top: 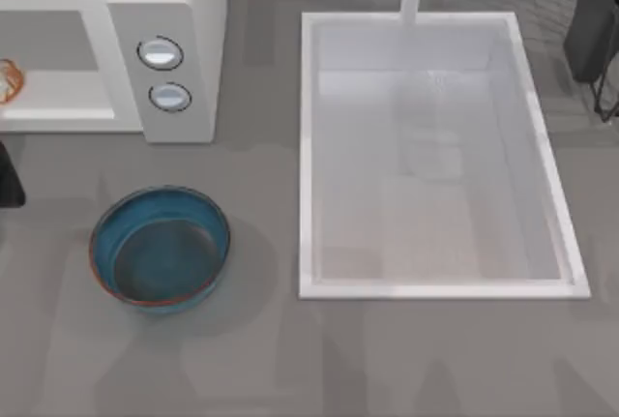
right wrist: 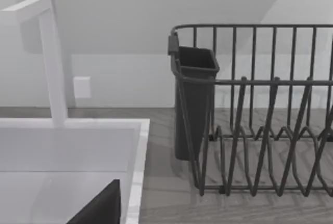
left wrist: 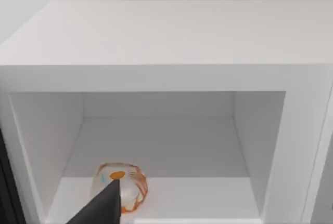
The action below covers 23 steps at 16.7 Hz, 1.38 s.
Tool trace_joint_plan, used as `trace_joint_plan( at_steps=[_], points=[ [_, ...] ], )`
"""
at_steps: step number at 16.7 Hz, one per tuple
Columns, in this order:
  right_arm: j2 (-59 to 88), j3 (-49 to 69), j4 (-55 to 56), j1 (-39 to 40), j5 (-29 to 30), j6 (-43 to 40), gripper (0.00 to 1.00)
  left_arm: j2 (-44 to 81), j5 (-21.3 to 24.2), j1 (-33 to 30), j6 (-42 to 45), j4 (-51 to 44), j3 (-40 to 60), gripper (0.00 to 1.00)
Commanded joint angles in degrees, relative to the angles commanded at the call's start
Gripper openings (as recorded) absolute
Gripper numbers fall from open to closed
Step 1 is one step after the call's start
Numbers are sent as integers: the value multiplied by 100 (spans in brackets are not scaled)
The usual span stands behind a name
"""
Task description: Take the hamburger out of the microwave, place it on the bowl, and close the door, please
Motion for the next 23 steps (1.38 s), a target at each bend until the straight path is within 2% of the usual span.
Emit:
trace_joint_plan(
  at_steps=[14, 19, 23],
  points=[
    [0, 0, 0, 0, 0, 0, 100, 7963, 845, 753, 330, 3508, 3292, 100],
    [0, 0, 0, 0, 0, 0, 100, 9794, 1039, 926, 405, 4314, 4050, 100],
    [0, 0, 0, 0, 0, 0, 100, 10337, 1096, 977, 428, 4553, 4274, 100]
  ],
)
